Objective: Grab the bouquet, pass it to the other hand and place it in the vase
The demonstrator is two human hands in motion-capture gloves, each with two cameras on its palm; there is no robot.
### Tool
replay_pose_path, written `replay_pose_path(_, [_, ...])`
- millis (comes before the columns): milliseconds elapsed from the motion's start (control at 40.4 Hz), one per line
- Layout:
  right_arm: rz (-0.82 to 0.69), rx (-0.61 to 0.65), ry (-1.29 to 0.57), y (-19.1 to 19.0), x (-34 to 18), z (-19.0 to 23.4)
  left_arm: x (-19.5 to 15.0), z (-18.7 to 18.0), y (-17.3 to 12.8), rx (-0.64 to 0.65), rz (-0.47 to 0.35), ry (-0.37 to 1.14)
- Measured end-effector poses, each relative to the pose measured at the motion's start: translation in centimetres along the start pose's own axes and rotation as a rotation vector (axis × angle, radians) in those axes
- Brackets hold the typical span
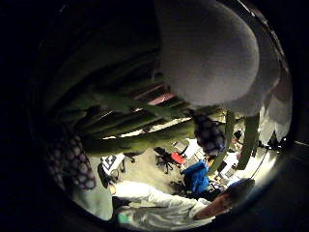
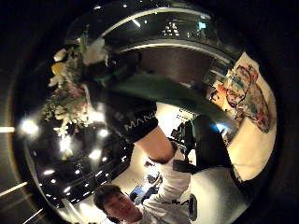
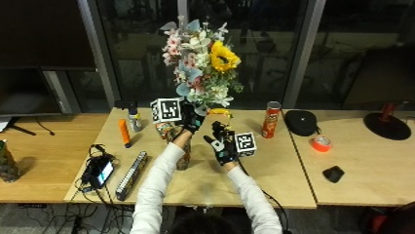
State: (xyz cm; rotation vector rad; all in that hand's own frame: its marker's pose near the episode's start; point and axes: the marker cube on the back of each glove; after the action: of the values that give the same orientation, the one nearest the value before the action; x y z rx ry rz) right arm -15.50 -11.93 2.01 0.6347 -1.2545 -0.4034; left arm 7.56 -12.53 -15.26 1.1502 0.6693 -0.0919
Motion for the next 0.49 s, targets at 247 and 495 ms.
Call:
replay_pose_path(247, [0.192,0.003,-0.039,-1.5,0.1,-6.1,0.0,-4.5,-5.6,0.126,-0.003,0.035])
replay_pose_path(495, [0.229,-0.041,-0.040,-1.2,0.3,-8.1,-5.0,-5.4,-7.9,0.191,-0.001,-0.017])
